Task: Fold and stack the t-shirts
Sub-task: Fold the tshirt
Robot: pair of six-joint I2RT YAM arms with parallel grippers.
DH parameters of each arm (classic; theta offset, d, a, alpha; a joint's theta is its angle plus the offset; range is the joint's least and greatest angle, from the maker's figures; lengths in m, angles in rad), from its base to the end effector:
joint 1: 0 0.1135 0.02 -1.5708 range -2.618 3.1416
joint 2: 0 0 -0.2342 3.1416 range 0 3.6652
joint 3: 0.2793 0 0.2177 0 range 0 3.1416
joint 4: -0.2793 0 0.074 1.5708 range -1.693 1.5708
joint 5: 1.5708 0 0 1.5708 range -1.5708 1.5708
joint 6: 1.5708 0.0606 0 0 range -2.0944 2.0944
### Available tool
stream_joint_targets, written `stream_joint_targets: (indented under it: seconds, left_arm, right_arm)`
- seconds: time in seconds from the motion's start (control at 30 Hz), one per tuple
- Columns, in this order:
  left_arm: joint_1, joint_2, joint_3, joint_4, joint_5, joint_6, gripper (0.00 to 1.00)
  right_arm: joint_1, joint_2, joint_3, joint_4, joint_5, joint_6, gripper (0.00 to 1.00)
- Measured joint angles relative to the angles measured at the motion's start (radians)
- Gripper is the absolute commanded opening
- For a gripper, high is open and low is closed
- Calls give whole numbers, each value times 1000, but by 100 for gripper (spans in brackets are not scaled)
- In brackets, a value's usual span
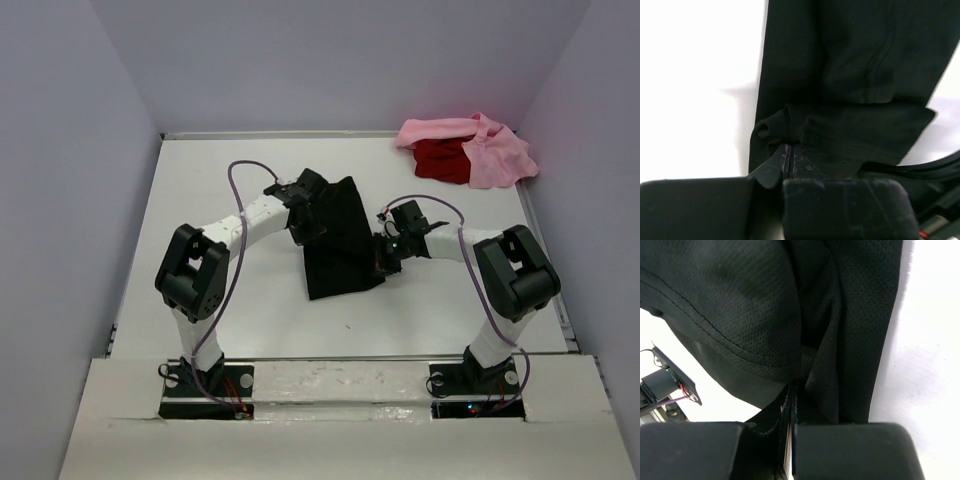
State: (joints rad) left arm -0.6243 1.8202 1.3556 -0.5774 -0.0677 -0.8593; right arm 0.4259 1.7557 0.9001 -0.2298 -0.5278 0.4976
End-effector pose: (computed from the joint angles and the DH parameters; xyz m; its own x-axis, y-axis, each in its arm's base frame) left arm 0.2942 -0.2069 0.1842 -0.8782 -0.2987 -0.3737 -0.1678 0.9239 -0.3440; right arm 0.2647 0.1536 0.1133 -0.9803 0.0081 -0.1974 -0.1172 0.7805 0.6141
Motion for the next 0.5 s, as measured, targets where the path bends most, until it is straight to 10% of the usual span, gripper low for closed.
stream_joint_targets:
  seconds: [0.4, 0.47, 0.5]
  left_arm:
    - [27, 1, 57, -8, 60, -27, 0]
    - [31, 3, 47, 12, 76, -37, 14]
    - [34, 11, 43, 16, 88, -40, 39]
  right_arm:
    - [0, -2, -8, 8, -6, 0, 0]
    - [0, -3, -14, 11, -11, 0, 0]
    - [0, -4, -16, 12, -13, 0, 0]
